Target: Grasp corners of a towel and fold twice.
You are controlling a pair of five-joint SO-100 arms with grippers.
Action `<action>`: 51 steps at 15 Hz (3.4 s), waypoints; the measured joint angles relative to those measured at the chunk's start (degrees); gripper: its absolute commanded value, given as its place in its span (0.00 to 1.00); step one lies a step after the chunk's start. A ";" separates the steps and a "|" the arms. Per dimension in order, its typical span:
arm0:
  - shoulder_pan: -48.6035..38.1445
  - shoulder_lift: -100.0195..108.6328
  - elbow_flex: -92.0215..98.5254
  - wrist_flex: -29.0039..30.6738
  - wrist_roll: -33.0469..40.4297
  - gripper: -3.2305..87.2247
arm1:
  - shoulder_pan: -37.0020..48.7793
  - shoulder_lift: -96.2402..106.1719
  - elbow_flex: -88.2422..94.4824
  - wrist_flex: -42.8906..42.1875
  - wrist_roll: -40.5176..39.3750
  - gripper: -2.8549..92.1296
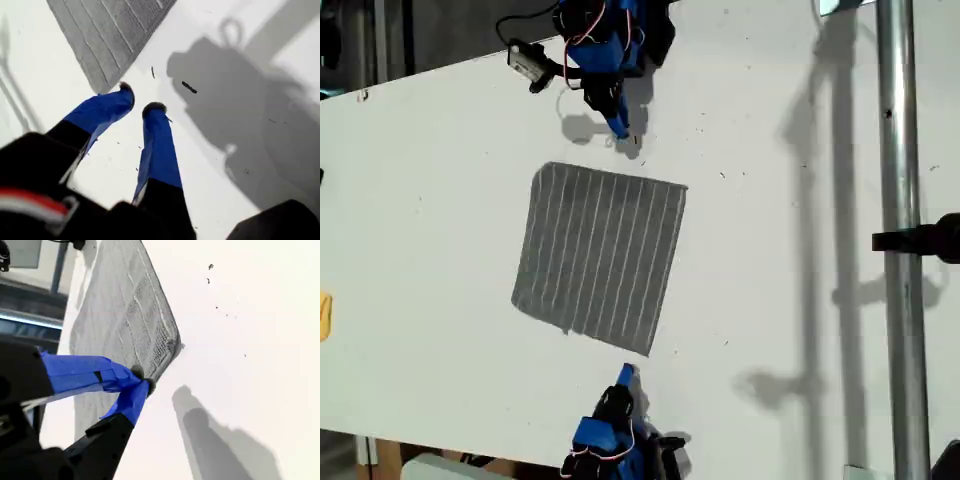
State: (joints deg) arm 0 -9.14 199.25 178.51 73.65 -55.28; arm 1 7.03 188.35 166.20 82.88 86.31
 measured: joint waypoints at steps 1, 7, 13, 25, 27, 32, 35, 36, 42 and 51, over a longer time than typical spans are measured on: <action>-0.44 0.00 0.00 0.09 -0.62 0.01 | -0.09 0.00 0.00 0.00 0.00 0.03; -4.13 0.00 0.00 0.35 -31.03 0.07 | -8.35 0.00 0.00 0.09 0.00 0.03; -3.16 0.00 -0.79 0.35 -34.98 0.00 | -10.55 0.09 -1.32 -0.18 1.67 0.03; 0.09 -42.10 -52.56 13.62 -29.09 0.00 | -15.29 -85.25 -81.91 8.70 -3.16 0.03; 1.67 -57.13 -68.38 16.96 -23.64 0.00 | -15.91 -91.49 -88.24 9.32 -3.16 0.03; 4.83 -74.79 -84.11 19.16 -16.61 0.00 | -17.31 -96.77 -90.35 10.11 -4.83 0.28; 4.83 -75.76 -84.11 19.16 -15.91 0.00 | -17.40 -101.51 -90.35 11.87 -8.61 0.48; 4.83 -76.20 -84.11 19.16 -15.91 0.00 | -17.31 -104.06 -90.35 12.30 -10.20 0.49; 4.83 -76.73 -84.11 19.16 -15.91 0.00 | -16.87 -119.09 -90.35 9.67 -15.56 0.39; 4.83 -76.82 -83.32 19.95 -16.79 0.00 | -12.83 -127.79 -90.44 1.85 -18.02 0.09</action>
State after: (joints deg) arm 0 -4.31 122.43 95.19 93.60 -72.07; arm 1 -5.80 60.56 75.76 84.73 68.29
